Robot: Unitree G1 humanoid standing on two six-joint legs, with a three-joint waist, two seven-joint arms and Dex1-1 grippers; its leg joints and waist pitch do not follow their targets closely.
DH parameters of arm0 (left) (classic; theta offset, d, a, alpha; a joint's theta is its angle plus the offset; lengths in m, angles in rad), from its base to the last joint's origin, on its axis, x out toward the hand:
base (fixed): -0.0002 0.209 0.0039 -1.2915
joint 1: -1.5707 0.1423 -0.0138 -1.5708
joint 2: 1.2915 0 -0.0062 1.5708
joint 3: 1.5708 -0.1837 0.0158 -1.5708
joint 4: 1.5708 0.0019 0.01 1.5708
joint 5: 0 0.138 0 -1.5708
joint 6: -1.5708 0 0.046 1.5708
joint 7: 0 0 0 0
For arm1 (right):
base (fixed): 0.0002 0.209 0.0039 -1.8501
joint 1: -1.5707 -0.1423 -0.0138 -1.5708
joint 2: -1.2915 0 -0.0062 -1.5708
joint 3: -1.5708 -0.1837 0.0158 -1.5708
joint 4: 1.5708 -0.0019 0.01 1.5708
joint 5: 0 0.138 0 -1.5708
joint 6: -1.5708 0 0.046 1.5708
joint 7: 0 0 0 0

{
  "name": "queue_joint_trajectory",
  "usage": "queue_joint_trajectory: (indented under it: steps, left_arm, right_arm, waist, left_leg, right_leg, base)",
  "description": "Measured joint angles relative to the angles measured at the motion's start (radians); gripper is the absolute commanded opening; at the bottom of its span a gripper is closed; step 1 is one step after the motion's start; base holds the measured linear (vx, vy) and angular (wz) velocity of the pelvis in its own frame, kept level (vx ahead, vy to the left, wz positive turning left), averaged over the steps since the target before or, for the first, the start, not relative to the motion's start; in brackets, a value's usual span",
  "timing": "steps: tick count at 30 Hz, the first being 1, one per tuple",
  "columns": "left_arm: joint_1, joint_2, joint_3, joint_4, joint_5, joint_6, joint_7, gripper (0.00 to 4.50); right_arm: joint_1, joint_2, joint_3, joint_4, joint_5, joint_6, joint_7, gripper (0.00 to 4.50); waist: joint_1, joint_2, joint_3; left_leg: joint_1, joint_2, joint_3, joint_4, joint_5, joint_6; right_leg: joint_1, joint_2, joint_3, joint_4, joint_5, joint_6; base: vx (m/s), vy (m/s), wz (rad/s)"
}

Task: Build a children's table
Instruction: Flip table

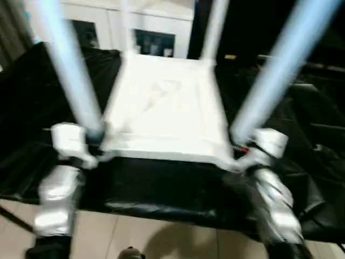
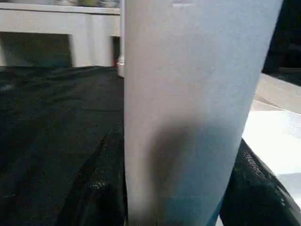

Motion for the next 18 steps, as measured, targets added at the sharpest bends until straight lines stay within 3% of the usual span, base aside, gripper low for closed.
queue_joint_trajectory:
  steps: [5,9,11,13,18]
  left_arm:
    - [-0.001,-0.039,-0.069,-0.019,0.002,0.018,-0.034,2.06]
    - [-0.003,-0.07,-0.107,-0.036,0.031,0.042,-0.035,2.06]
    - [-0.012,-0.077,-0.109,-0.04,0.054,0.062,-0.01,2.06]
    - [-0.025,-0.089,-0.11,-0.041,0.077,0.086,0.045,2.06]
    - [-0.043,-0.109,-0.103,-0.042,0.099,0.115,0.133,2.06]
  right_arm:
    - [0.095,-0.018,-0.054,-0.1,-0.003,-0.002,-0.046,1.93]
    - [0.106,-0.046,-0.088,-0.112,-0.005,0.009,-0.069,1.91]
    - [0.094,-0.064,-0.087,-0.113,-0.004,0.035,-0.06,1.91]
    - [0.055,-0.08,-0.087,-0.083,-0.001,0.053,-0.04,2.47]
    - [0.012,-0.082,-0.084,-0.043,0.005,0.055,-0.019,2.92]
  waist:
    - [-0.013,0.013,0.003]
    - [-0.038,0.022,0.006]
    - [-0.06,0.034,0.008]
    - [-0.077,0.04,0.008]
    - [-0.093,0.041,0.008]
  left_leg:
    - [0.0,0.0,0.0,0.0,0.0,0.0]
    - [0.002,0.0,0.001,0.0,0.0,0.0]
    - [0.003,0.0,0.0,-0.001,0.0,0.0]
    - [0.003,0.001,0.0,-0.001,0.0,0.0]
    - [0.003,0.002,-0.001,-0.001,0.002,0.002]
  right_leg:
    - [-0.001,0.0,0.001,0.0,-0.001,-0.001]
    - [-0.001,0.001,0.002,0.0,-0.001,-0.003]
    - [-0.001,0.001,0.003,0.0,-0.001,-0.004]
    - [-0.001,0.002,0.002,0.001,0.0,-0.005]
    - [-0.002,0.004,0.002,0.001,0.001,-0.007]
  base:
    - [0.0,0.0,0.0]
    - [0.0,0.0,0.0]
    - [0.0,0.0,0.0]
    - [0.0,0.0,0.0]
    - [0.0,0.0,0.0]
